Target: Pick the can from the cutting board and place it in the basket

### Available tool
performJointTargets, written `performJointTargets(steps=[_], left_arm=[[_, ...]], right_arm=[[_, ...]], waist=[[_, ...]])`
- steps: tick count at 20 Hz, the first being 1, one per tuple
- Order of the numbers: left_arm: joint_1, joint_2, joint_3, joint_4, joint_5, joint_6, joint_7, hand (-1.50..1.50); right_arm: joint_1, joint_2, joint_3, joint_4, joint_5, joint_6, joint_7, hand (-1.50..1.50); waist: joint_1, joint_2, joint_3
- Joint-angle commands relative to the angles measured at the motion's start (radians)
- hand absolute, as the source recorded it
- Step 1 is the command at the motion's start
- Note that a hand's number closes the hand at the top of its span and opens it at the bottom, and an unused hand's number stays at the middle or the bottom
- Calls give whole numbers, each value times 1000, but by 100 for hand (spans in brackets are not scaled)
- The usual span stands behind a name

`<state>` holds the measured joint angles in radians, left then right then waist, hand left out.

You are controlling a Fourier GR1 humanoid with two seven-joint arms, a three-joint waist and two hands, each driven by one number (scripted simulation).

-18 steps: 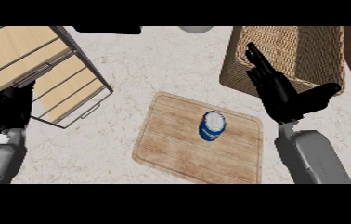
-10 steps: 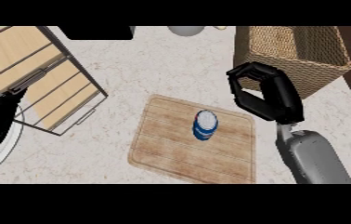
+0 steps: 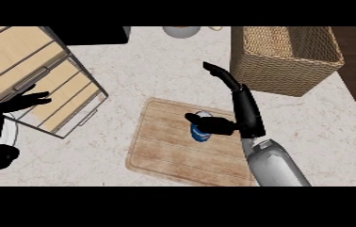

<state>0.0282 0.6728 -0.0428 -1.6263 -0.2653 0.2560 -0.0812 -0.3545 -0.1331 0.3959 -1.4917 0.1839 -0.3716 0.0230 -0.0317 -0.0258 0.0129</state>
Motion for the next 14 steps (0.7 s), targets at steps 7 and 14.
performJointTargets(steps=[7,14], left_arm=[[121,-170,-28,-112,298,-142,-29,0],[242,-196,-70,-249,360,-161,-62,0]], right_arm=[[-107,-154,51,62,365,-48,323,-150],[-199,-183,168,28,395,305,685,-150]], waist=[[-117,-4,-42],[-104,2,-30]])
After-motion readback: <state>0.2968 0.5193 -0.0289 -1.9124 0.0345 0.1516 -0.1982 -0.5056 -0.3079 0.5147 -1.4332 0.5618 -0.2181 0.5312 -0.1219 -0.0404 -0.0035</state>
